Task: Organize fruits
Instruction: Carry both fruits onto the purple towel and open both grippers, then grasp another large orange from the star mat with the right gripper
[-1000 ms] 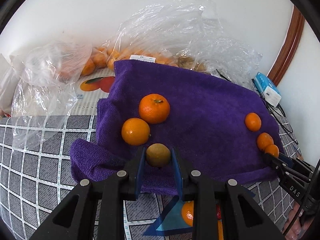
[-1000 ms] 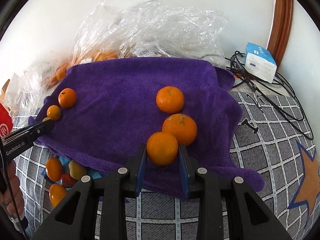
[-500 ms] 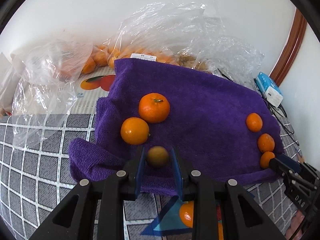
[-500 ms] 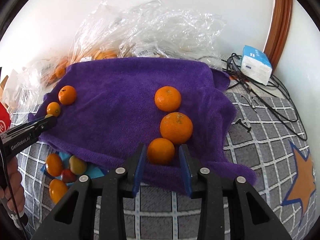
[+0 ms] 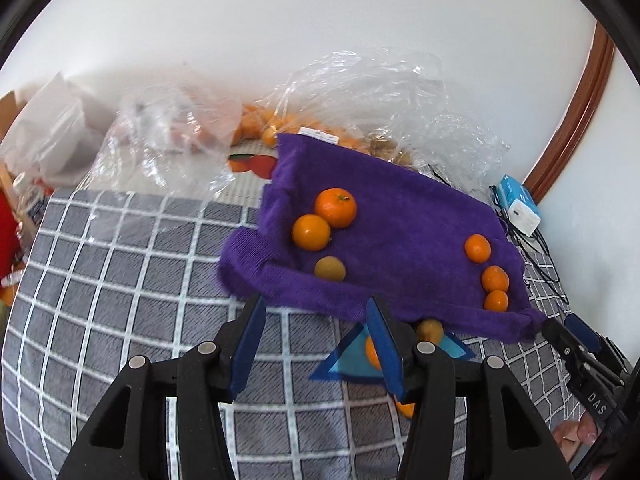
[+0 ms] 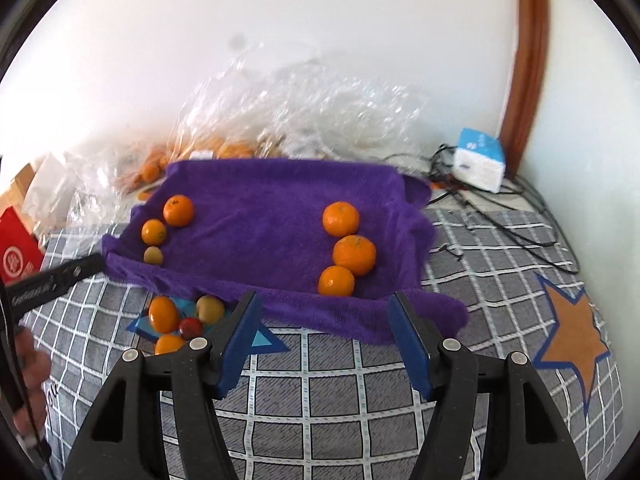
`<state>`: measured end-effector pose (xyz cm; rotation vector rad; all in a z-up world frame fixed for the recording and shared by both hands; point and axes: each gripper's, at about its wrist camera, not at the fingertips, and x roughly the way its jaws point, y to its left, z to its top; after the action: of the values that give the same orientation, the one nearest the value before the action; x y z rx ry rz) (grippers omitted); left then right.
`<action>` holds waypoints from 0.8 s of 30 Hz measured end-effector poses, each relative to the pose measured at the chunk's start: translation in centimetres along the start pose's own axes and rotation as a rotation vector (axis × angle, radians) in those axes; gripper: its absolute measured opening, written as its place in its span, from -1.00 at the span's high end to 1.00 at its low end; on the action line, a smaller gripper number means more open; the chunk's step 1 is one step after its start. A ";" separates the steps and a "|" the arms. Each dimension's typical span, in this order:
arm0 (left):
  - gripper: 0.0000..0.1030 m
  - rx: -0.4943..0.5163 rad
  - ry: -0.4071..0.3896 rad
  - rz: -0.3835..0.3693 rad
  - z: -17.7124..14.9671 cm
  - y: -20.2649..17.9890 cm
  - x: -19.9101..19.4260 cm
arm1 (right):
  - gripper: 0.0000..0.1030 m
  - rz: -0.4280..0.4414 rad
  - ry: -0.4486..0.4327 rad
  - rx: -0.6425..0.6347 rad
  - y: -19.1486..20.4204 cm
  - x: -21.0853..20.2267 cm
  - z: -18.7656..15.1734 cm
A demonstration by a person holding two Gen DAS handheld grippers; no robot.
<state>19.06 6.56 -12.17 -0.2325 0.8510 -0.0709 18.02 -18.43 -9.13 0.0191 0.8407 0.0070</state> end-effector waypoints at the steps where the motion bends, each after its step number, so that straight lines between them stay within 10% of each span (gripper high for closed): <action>1: 0.03 0.002 0.001 0.007 -0.5 0.3 -0.3 | -0.26 0.002 -0.004 0.006 -0.1 -0.3 -0.1; 24: 0.03 -0.036 0.060 0.206 -7.0 7.5 -0.5 | 0.14 0.229 0.114 -0.049 6.8 1.4 -5.0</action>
<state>13.22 12.67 -18.02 -0.1764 0.9324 0.1310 15.22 -11.50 -13.34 0.0691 0.9481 0.2465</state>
